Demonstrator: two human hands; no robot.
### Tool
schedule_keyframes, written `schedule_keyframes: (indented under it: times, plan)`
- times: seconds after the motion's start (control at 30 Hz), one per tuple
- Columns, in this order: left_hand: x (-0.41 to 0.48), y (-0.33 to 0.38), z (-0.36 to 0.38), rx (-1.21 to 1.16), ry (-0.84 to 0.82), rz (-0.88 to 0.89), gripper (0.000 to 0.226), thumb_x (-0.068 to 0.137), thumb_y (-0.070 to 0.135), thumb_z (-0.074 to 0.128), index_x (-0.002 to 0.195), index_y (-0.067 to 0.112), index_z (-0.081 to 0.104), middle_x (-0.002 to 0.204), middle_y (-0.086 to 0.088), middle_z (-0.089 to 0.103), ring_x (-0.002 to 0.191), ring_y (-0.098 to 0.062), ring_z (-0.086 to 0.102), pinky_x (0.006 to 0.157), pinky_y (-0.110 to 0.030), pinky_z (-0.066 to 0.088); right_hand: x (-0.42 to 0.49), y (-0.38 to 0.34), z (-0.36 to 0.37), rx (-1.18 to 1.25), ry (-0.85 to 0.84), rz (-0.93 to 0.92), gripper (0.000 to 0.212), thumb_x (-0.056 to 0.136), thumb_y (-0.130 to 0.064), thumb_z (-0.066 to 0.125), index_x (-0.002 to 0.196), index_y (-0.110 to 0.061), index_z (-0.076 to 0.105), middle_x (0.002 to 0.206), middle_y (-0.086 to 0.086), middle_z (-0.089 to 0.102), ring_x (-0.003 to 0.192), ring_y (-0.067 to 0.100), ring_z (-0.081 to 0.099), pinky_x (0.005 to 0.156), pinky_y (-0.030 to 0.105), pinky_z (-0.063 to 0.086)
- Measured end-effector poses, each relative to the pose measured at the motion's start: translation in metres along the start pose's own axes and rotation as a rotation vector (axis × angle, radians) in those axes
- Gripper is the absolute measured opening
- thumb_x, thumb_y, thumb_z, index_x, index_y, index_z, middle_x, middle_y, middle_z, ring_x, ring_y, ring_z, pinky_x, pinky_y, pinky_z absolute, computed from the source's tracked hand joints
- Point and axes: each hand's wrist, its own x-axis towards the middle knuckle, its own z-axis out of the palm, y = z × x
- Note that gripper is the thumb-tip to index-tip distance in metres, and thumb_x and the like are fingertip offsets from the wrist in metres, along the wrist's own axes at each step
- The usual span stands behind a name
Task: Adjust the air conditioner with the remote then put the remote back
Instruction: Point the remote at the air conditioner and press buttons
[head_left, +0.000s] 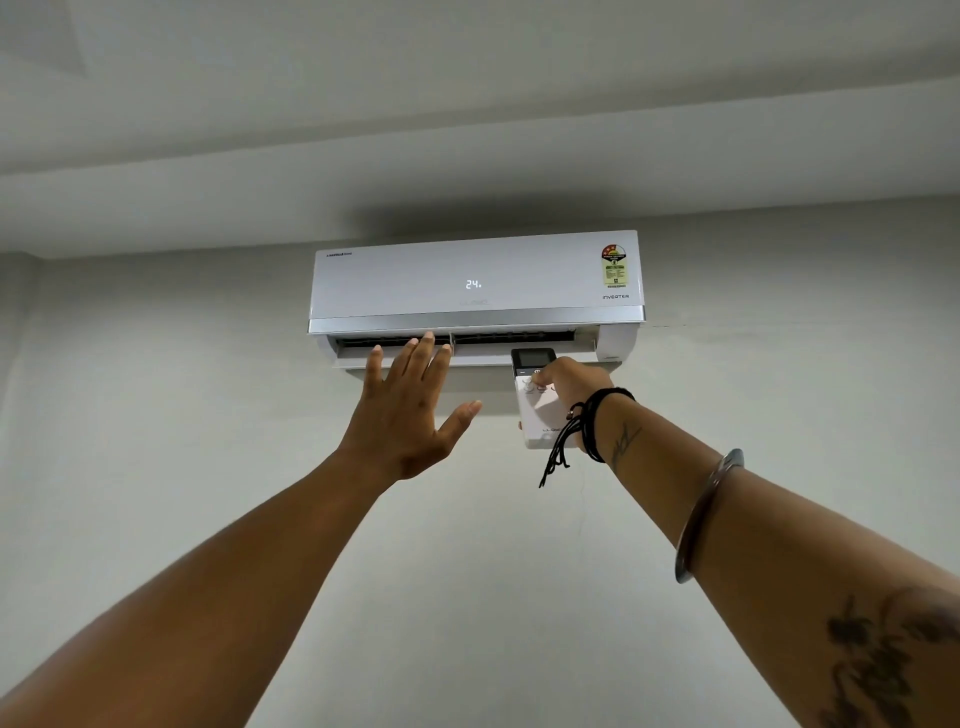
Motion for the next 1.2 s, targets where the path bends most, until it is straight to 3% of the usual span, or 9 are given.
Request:
schedule_keyframes:
  times: [0.07,0.27,0.37,0.5,0.57,0.73,0.9,1.07,1.2]
  plan:
    - [0.0,-0.001,0.001,0.0,-0.007,-0.003,0.083,0.091,0.069,0.014,0.152,0.014,0.021,0.163,-0.011,0.019,0.15,-0.024,0.016,0.12,-0.054,0.003,0.0,0.0,0.001,-0.022,0.017,-0.01,0.006,0.082,-0.01,0.067,0.083,-0.009,0.061,0.074,0.008,0.057,0.063,0.027,0.059,0.082,0.039,0.058]
    - [-0.003,-0.001,-0.002,0.01,-0.005,0.029,0.082,0.09,0.067,0.015,0.149,0.012,0.031,0.159,-0.013,0.03,0.147,-0.027,0.026,0.119,-0.055,0.01,-0.003,-0.003,0.005,-0.051,0.058,-0.021,0.01,0.081,-0.012,0.064,0.09,-0.007,0.063,0.072,0.007,0.057,0.057,0.023,0.056,0.066,0.032,0.051]
    - [-0.002,-0.002,-0.005,0.02,0.002,0.041,0.08,0.091,0.067,0.017,0.147,0.012,0.034,0.157,-0.013,0.033,0.146,-0.027,0.029,0.119,-0.055,0.011,0.0,-0.002,0.007,-0.063,0.097,-0.066,0.024,0.082,-0.018,0.067,0.103,-0.007,0.064,0.075,0.006,0.059,0.067,0.026,0.06,0.062,0.027,0.048]
    - [-0.001,-0.004,-0.009,0.006,0.003,0.032,0.082,0.09,0.067,0.017,0.148,0.012,0.033,0.158,-0.013,0.032,0.146,-0.027,0.028,0.119,-0.054,0.009,0.001,0.001,0.009,-0.174,0.124,-0.149,0.055,0.07,-0.049,0.084,0.101,-0.009,0.063,0.096,0.009,0.069,0.085,0.028,0.068,0.064,0.029,0.049]
    - [-0.001,-0.005,-0.01,0.011,0.001,0.031,0.082,0.09,0.067,0.017,0.148,0.012,0.033,0.158,-0.013,0.032,0.146,-0.026,0.028,0.119,-0.054,0.009,0.0,0.003,0.01,-0.318,0.167,-0.212,0.063,0.067,-0.047,0.085,0.111,-0.009,0.06,0.102,0.008,0.066,0.088,0.027,0.067,0.065,0.031,0.049]
    - [-0.003,-0.007,-0.01,0.013,-0.005,0.024,0.081,0.09,0.067,0.017,0.148,0.012,0.032,0.158,-0.013,0.032,0.146,-0.026,0.028,0.12,-0.054,0.01,-0.004,0.002,0.014,-0.618,0.325,-0.359,0.05,0.068,-0.039,0.078,0.098,-0.015,0.046,0.078,-0.004,0.051,0.083,0.029,0.058,0.058,0.029,0.042]
    - [-0.007,-0.006,-0.008,0.011,-0.012,0.017,0.081,0.09,0.067,0.018,0.147,0.011,0.034,0.157,-0.013,0.033,0.145,-0.027,0.029,0.119,-0.055,0.011,-0.006,0.005,0.014,-0.713,0.365,-0.414,0.047,0.071,-0.041,0.076,0.095,-0.013,0.046,0.08,0.0,0.052,0.078,0.029,0.054,0.05,0.024,0.031]
    - [-0.015,-0.005,-0.002,0.016,-0.02,0.015,0.081,0.09,0.068,0.017,0.144,0.011,0.036,0.157,-0.013,0.033,0.144,-0.028,0.03,0.118,-0.055,0.013,-0.008,0.014,0.014,-0.73,0.363,-0.377,0.045,0.076,-0.041,0.073,0.096,-0.014,0.043,0.093,0.001,0.053,0.082,0.028,0.052,0.061,0.029,0.036]
    - [-0.024,-0.004,0.007,0.002,-0.035,0.004,0.082,0.09,0.068,0.016,0.144,0.01,0.037,0.156,-0.014,0.034,0.144,-0.028,0.031,0.118,-0.056,0.013,-0.008,0.023,0.01,-0.744,0.379,-0.332,0.042,0.079,-0.04,0.072,0.106,-0.012,0.057,0.102,0.005,0.056,0.083,0.028,0.049,0.067,0.03,0.038]
